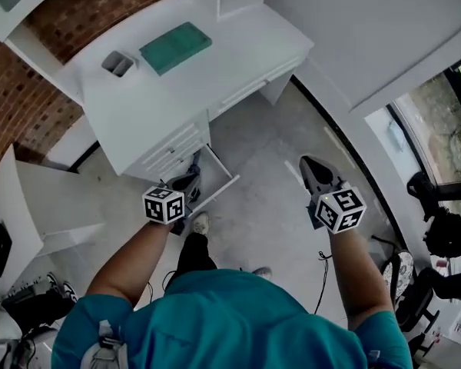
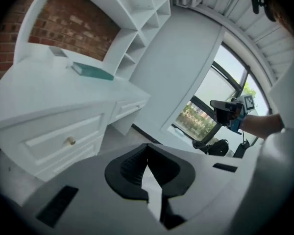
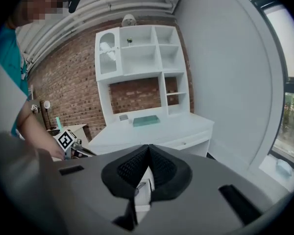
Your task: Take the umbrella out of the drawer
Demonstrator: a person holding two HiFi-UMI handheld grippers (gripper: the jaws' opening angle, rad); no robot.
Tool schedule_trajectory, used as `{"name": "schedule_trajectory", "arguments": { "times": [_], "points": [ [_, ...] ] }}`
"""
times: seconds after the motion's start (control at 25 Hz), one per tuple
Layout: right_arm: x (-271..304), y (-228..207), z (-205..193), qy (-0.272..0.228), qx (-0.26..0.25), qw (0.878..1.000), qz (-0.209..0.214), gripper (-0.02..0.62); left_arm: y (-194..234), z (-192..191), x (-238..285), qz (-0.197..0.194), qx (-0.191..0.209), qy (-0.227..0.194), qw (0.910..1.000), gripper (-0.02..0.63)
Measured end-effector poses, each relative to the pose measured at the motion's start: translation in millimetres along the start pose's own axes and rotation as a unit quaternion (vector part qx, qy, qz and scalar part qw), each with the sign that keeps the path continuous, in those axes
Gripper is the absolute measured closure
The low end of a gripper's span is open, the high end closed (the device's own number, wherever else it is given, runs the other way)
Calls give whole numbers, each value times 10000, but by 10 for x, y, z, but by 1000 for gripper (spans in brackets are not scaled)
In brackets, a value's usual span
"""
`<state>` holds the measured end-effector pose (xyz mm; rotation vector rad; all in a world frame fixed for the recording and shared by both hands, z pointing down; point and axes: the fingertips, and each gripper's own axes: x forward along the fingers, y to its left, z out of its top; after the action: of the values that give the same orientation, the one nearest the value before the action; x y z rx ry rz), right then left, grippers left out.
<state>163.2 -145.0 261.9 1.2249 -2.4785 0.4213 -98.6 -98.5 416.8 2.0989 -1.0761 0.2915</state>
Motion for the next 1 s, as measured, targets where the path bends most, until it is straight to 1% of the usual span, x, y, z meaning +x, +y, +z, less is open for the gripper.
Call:
{"name": "schedule_trajectory", "arguments": {
  "times": [0.12, 0.24, 0.36, 0.4, 0.48, 0.68, 0.8, 0.88, 1.0],
  "points": [
    [568, 129, -373, 259, 45, 9995, 200, 574, 586, -442, 109, 443, -422, 314, 9976, 594],
    [1053, 223, -808, 546, 148, 9978, 342, 574, 1073, -907, 294, 727, -504, 781, 9930, 594],
    [1500, 307, -1278, 871, 129, 9946, 550, 574, 1553, -1337, 561, 988, -655, 1156, 9862, 591],
    [1641, 328, -1435, 962, 122, 9934, 619, 574, 1710, -1479, 666, 1052, -721, 1274, 9836, 574],
    [1904, 345, -1760, 1117, 135, 9911, 709, 574, 1996, -1781, 882, 1151, -799, 1546, 9780, 516],
    [2439, 348, -2460, 1268, 265, 9882, 819, 574, 2588, -2468, 1362, 1278, -732, 2120, 9661, 433],
    [2653, 376, -2793, 1294, 316, 9871, 889, 574, 2925, -2810, 1630, 1381, -724, 2329, 9599, 338],
    [2771, 371, -2989, 1289, 379, 9865, 937, 574, 3149, -2998, 1809, 1483, -757, 2441, 9553, 318],
    [2923, 331, -3309, 1316, 416, 9856, 973, 574, 3437, -3234, 2039, 1648, -1010, 2539, 9477, 296]
  ]
}}
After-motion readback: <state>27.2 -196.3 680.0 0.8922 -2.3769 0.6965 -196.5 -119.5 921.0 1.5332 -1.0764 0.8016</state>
